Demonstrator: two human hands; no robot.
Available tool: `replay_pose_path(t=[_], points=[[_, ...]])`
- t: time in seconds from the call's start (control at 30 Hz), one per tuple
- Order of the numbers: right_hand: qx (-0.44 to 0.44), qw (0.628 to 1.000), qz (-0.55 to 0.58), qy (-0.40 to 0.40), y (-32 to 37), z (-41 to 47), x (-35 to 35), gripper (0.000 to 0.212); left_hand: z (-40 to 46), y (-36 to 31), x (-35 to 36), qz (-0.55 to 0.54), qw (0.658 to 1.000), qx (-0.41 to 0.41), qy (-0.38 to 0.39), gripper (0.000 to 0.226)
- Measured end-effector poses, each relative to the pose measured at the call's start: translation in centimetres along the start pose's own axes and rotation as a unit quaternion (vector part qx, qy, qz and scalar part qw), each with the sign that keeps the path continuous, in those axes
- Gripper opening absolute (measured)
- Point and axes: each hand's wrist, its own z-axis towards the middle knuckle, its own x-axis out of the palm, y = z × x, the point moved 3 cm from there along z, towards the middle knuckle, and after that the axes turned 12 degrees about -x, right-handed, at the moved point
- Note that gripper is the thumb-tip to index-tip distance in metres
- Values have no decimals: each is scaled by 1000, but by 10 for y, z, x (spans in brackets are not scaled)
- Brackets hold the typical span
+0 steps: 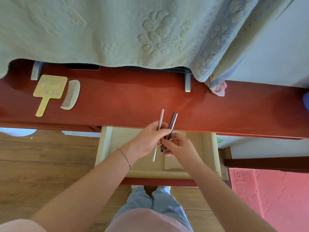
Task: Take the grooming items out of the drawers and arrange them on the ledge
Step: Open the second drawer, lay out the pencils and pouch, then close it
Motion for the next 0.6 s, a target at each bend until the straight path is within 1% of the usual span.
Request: replay_pose_path(t=[0.07, 0.13, 0.2, 0.23, 0.27, 0.33, 0.4, 0.43, 0.5, 0.53, 0.6], points=[[-27, 999, -33, -14, 13, 7, 7, 6, -1, -9, -4, -26, 999, 9, -37, 5], [-42, 997, -57, -20, 24, 17, 12, 6, 0, -17, -16, -78, 992, 10, -95, 16], [-48, 995, -88, -24, 33, 32, 19, 14, 1, -28, -36, -169, 974, 19, -151, 21], [-49, 993, -109, -22, 38, 40, 23, 19, 1, -33, -50, -190, 965, 29, -181, 24], [-51, 990, -131, -16, 43, 48, 28, 21, 1, -38, -65, -181, 960, 39, -210, 27], [-51, 984, -173, 9, 52, 65, 41, 23, -1, -48, -93, -112, 957, 61, -262, 30], [-48, 977, -205, 41, 58, 82, 57, 22, -2, -56, -119, -35, 946, 79, -312, 29], [-48, 973, -221, 54, 60, 91, 65, 21, -1, -59, -132, 12, 936, 84, -341, 27], [-47, 964, -251, 68, 62, 107, 81, 22, 6, -64, -156, 127, 903, 82, -403, 27], [-45, 960, -266, 71, 62, 115, 89, 24, 11, -66, -168, 168, 886, 81, -425, 27], [-45, 952, -296, 70, 63, 128, 102, 22, 20, -66, -187, 220, 864, 79, -446, 27]])
